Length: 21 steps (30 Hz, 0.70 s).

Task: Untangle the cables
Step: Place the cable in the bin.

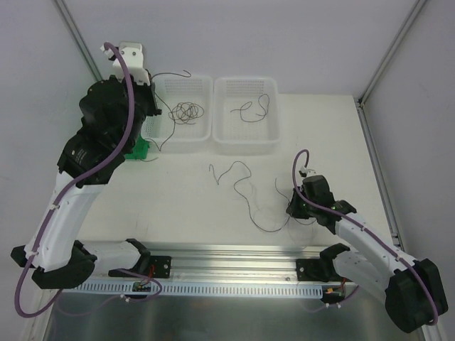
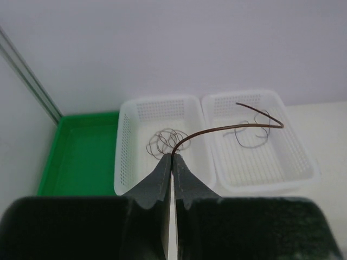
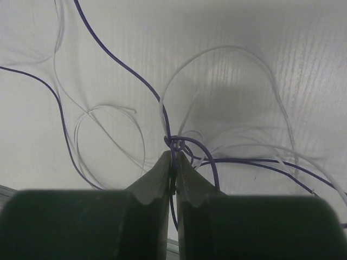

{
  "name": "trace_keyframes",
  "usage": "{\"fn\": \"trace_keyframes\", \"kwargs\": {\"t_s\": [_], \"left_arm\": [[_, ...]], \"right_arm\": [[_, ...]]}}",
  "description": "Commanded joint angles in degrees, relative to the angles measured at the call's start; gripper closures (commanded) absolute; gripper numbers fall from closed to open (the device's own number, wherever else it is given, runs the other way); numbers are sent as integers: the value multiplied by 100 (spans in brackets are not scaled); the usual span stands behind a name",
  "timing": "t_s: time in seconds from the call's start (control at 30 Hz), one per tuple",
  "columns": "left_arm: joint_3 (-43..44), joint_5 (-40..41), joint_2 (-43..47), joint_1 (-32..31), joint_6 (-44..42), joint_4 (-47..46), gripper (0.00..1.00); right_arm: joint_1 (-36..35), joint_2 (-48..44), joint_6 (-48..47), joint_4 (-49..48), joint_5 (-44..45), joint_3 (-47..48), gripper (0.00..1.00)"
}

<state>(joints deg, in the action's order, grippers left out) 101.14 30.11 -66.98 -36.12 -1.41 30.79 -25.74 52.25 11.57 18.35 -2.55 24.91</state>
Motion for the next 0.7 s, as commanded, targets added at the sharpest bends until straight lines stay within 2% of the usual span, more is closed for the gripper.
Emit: {"fn": "trace_keyframes", "kwargs": {"t_s": [0.0,0.17,0.27,0.67], "left_arm": [[800,233,-411,263,-650,42,100],[1662,-162,-1211,702,-843,-177,100],[2189,-373,-1703,1052,-861,-361,100],[2261,-1366,-3303,2354,-176,-1619,100]], "right_arm": [[16,66,134,-235,-132,-135,91],[16,93,196,-472,-422,-258,91],[7,14,153,-473,-518,-267,87],[-28,-426,47,-288,-712,-407,85]]}}
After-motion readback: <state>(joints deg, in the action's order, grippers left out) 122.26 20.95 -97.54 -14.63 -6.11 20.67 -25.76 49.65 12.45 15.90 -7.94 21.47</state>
